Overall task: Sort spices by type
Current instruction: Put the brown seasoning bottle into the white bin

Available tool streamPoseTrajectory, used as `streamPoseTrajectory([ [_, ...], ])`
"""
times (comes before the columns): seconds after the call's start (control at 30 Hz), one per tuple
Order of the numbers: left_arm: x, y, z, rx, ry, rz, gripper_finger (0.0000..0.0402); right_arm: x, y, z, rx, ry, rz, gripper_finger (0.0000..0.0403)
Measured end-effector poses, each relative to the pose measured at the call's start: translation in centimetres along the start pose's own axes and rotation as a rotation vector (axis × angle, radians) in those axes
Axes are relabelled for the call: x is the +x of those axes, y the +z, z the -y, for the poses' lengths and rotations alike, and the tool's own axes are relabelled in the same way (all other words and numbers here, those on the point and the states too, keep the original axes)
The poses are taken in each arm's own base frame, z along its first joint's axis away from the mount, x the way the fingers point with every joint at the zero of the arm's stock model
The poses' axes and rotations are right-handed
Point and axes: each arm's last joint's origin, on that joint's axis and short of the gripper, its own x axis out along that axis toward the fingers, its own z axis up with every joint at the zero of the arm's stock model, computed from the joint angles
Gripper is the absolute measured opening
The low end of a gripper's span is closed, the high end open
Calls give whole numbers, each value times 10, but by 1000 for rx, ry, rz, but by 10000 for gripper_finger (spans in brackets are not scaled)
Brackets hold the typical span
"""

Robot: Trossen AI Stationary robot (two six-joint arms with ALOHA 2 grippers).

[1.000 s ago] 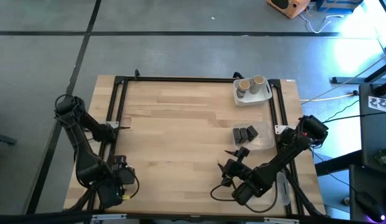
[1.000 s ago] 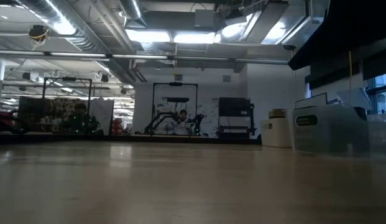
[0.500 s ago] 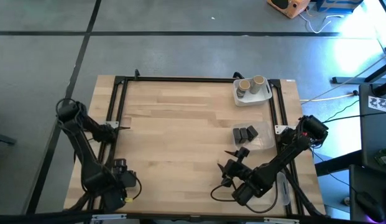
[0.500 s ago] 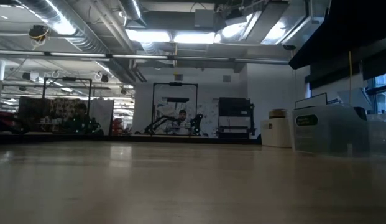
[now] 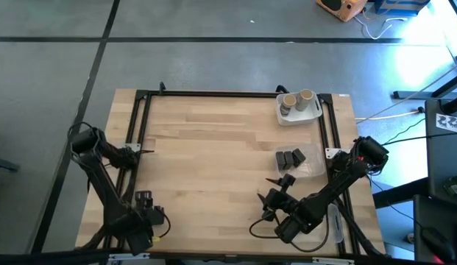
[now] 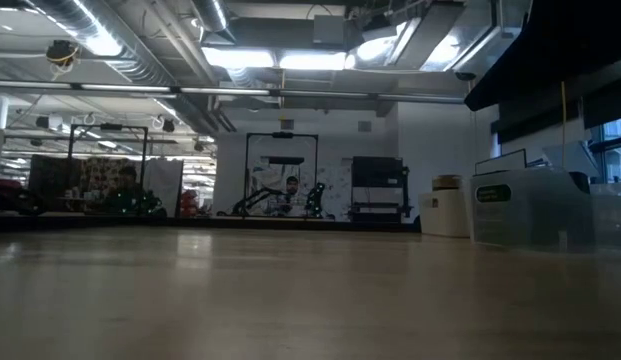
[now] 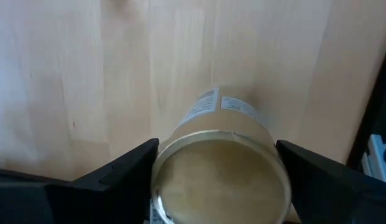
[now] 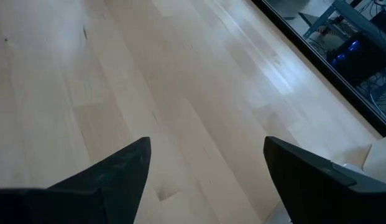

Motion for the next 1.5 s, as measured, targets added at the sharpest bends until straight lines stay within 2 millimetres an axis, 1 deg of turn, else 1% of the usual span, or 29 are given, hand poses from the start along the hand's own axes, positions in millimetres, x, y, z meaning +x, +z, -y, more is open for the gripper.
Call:
streamPoseTrajectory([
  [0.1,4,0,2,5,-4,-42,297,0,0,0,0,0,0,311],
  [0.27,5,7,-1,-22,-14,-60,267,0,0,0,-10,0,0,311],
  [0.47,8,27,-12,-49,-12,-57,262,0,0,0,-23,6,-10,311],
  [0.6,12,47,-25,-68,-11,-55,262,-2,1,-1,-37,24,-32,311],
  [0.73,14,70,-38,-24,-29,-38,262,-2,2,-2,-63,35,-43,311],
  [0.93,9,105,-66,14,-44,-6,262,-2,3,-1,-78,18,-29,311],
  [1.1,9,130,-88,50,-75,49,262,2,5,1,-85,-2,-18,311],
  [1.23,11,147,-109,37,-69,78,262,6,8,3,-95,-24,-2,311],
  [1.33,17,158,-121,28,-56,90,262,11,11,5,-85,-41,-7,311],
  [1.4,25,164,-127,29,-41,65,262,15,12,7,-83,-50,-11,311],
  [1.5,33,175,-131,41,-38,55,262,23,10,10,-86,-63,-26,311],
])
